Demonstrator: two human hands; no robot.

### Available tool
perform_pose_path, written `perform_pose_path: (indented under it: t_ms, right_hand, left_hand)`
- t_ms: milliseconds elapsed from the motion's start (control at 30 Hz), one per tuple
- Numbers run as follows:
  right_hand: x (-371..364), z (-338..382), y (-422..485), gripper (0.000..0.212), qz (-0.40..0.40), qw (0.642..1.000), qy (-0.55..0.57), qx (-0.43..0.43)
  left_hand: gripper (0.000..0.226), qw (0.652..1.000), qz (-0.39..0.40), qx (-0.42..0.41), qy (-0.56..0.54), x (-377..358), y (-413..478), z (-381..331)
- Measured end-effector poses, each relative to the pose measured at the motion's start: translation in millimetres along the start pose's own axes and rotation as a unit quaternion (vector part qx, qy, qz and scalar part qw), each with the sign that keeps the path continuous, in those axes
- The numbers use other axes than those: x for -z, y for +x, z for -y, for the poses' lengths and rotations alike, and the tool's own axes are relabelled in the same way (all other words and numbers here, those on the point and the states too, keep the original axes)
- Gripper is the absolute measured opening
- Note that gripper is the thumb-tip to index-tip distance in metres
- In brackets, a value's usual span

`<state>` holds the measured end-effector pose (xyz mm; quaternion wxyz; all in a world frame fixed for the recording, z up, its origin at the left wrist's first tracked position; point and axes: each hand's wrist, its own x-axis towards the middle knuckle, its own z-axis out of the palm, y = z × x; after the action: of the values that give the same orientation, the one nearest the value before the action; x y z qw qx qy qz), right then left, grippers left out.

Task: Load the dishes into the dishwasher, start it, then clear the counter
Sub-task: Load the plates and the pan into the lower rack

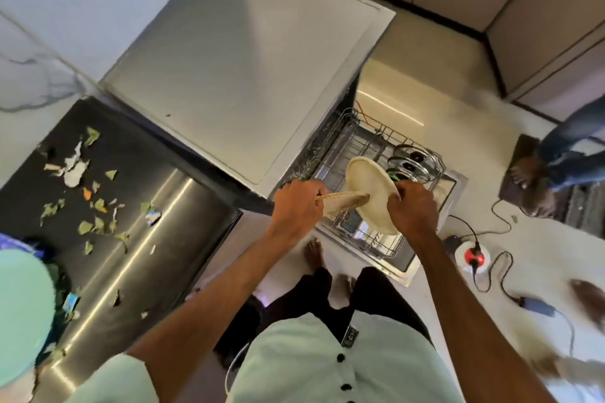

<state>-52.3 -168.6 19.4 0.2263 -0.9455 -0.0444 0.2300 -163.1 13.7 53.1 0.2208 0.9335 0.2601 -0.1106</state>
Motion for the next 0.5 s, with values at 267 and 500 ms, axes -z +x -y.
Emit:
perform_pose_path:
  t_ms: [267, 500]
  right_hand:
    - [-10, -12, 83, 0.030, -0.065, 0.992, 0.019, -0.105]
    - [-53, -52, 191, 0.032, -0.083, 0.981, 0.055, -0.164]
  left_hand:
    - [0.012, 0.999, 0.044, 0.023, -0.011, -29, 91, -21]
    - [0.011, 0.995, 0.052, 0.086, -0.004, -92, 174, -33]
